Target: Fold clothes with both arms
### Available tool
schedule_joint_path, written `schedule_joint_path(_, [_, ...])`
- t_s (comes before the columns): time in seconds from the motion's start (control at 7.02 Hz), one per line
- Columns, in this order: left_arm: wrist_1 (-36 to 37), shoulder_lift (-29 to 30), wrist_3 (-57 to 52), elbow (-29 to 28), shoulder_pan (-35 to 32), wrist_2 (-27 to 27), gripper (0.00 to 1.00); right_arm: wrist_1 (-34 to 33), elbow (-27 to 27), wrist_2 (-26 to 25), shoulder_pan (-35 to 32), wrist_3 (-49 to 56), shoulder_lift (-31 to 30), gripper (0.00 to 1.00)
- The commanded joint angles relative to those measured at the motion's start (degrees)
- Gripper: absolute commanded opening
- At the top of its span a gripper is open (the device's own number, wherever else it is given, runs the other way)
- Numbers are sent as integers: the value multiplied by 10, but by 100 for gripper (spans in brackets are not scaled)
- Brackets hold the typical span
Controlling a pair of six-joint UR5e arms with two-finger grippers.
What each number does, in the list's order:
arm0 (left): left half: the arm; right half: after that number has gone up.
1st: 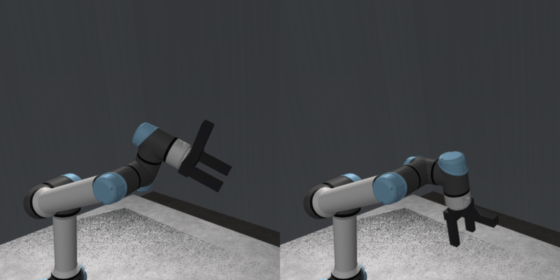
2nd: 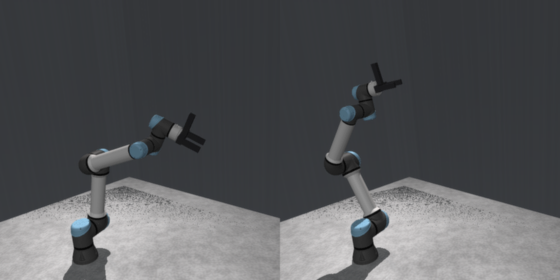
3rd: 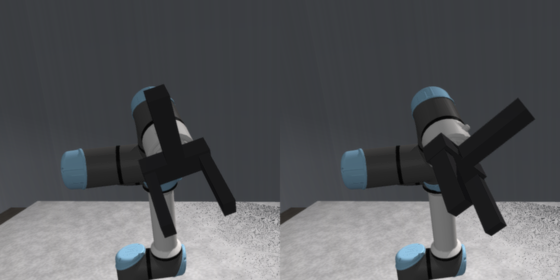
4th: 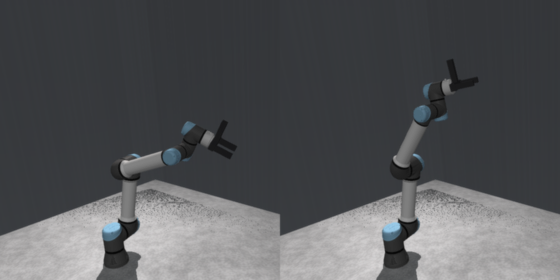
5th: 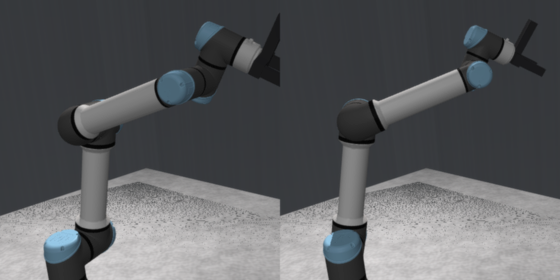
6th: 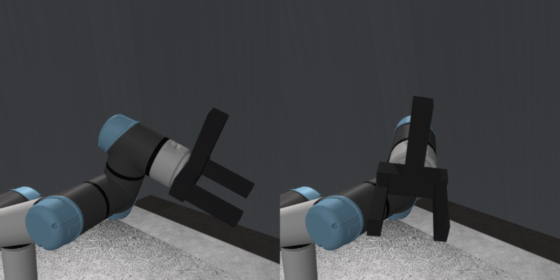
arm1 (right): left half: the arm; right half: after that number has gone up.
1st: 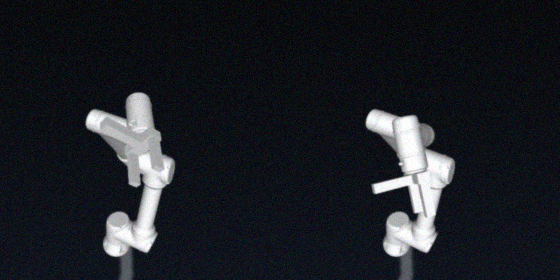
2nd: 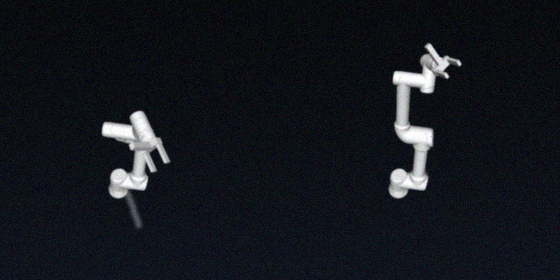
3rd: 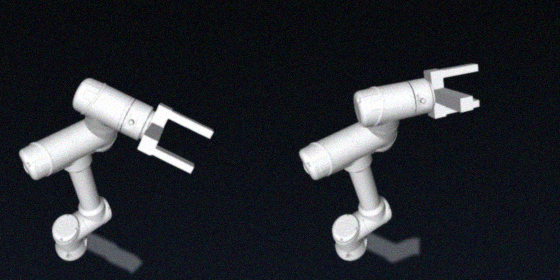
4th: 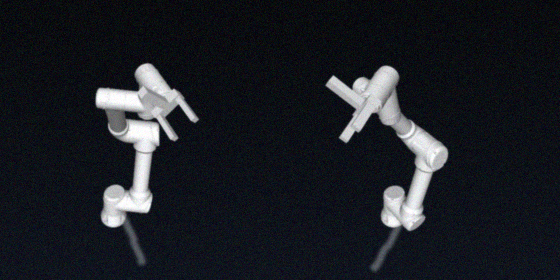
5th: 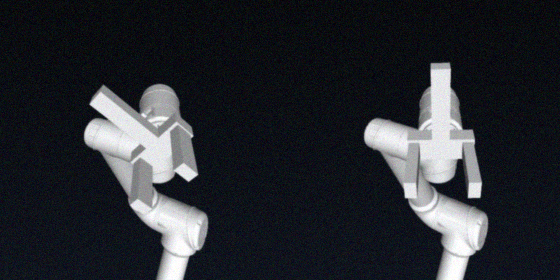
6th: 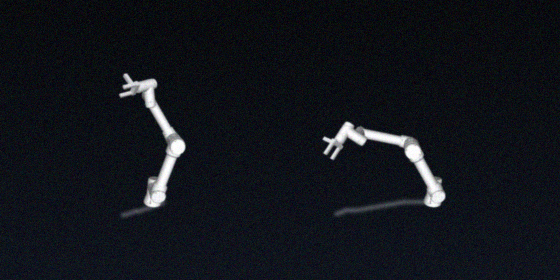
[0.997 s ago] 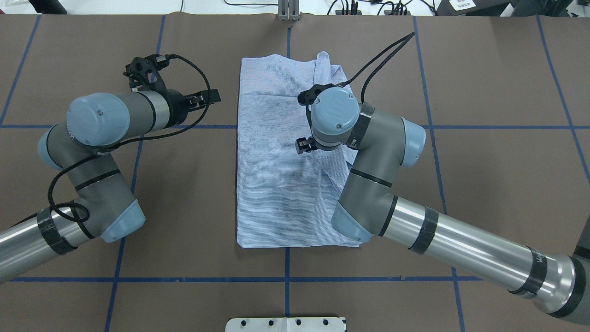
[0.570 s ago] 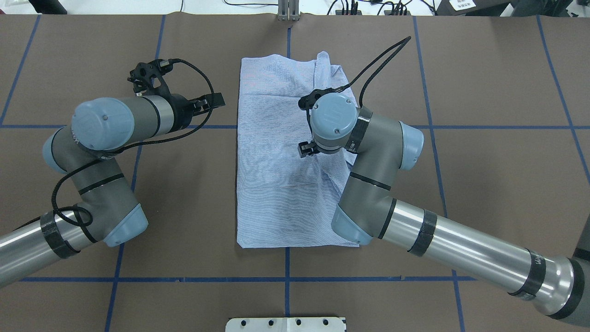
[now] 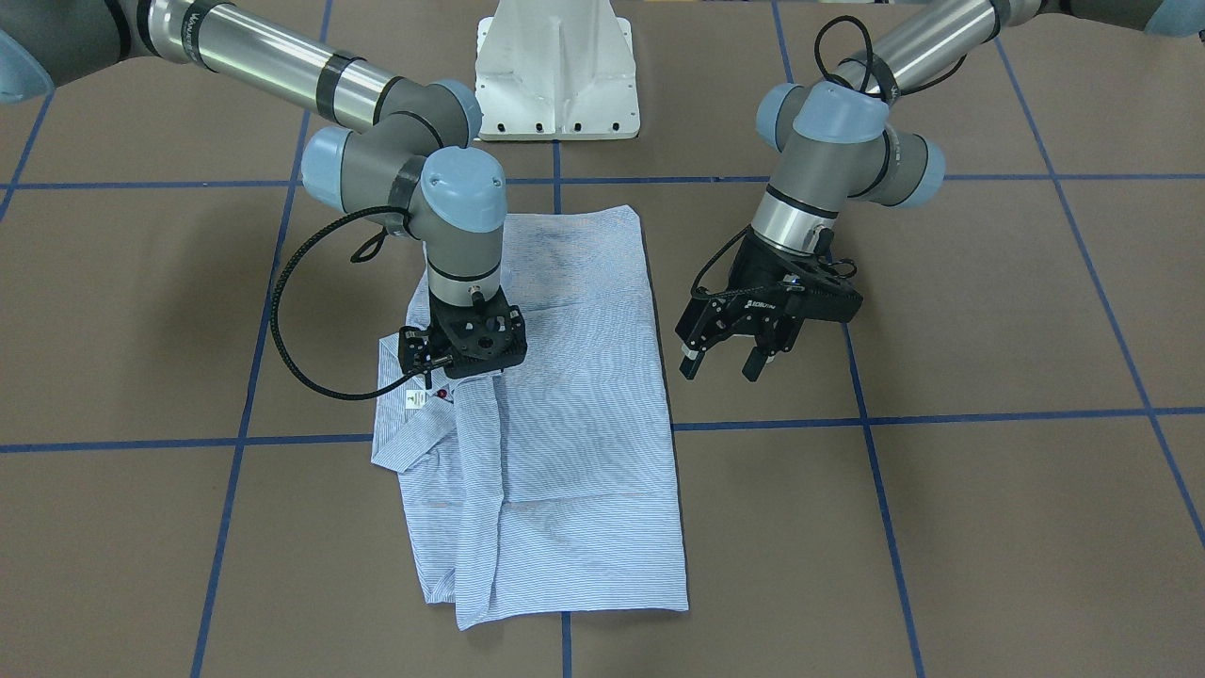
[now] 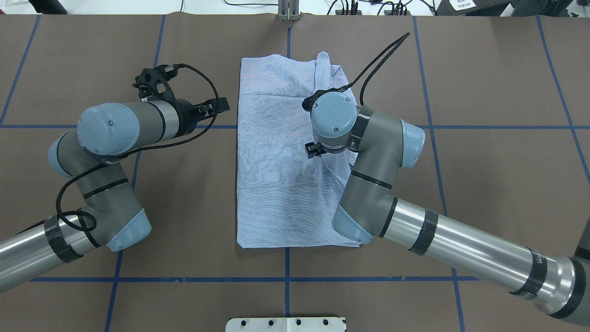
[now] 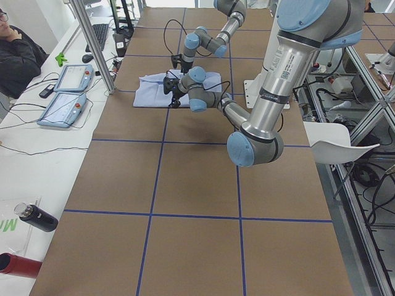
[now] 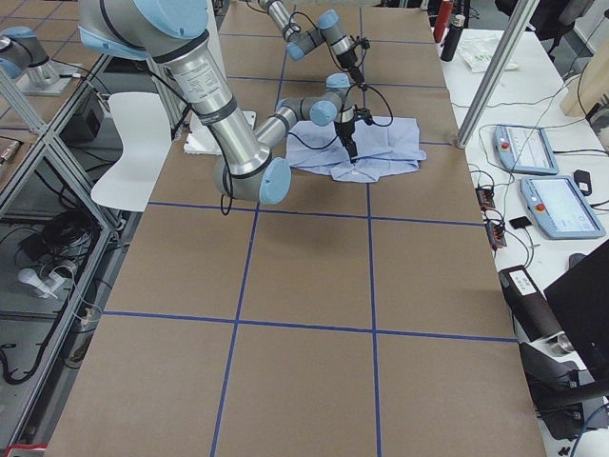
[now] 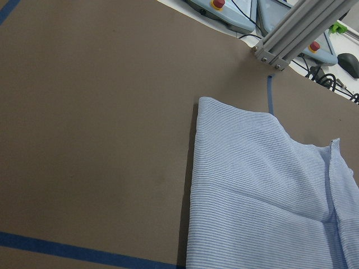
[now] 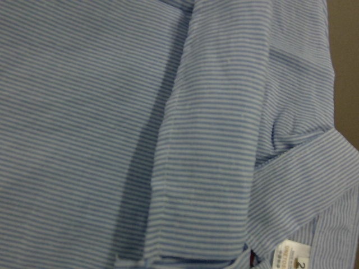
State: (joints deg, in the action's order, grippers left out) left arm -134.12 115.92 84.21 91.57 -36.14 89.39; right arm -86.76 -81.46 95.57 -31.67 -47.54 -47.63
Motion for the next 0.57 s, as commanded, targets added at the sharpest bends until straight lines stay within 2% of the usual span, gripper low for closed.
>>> schedule_joint_path(0.0, [0, 0, 1, 0, 3, 0, 99, -32, -23, 1, -10, 12, -12, 100])
schedule_joint_path(0.14, [0, 0, 1, 0, 4, 0, 99, -53, -40, 0, -12, 26, -23, 100])
schedule_joint_path(0.43, [0, 0, 3, 0, 5, 0, 99, -54, -61, 1, -23, 29, -46, 100])
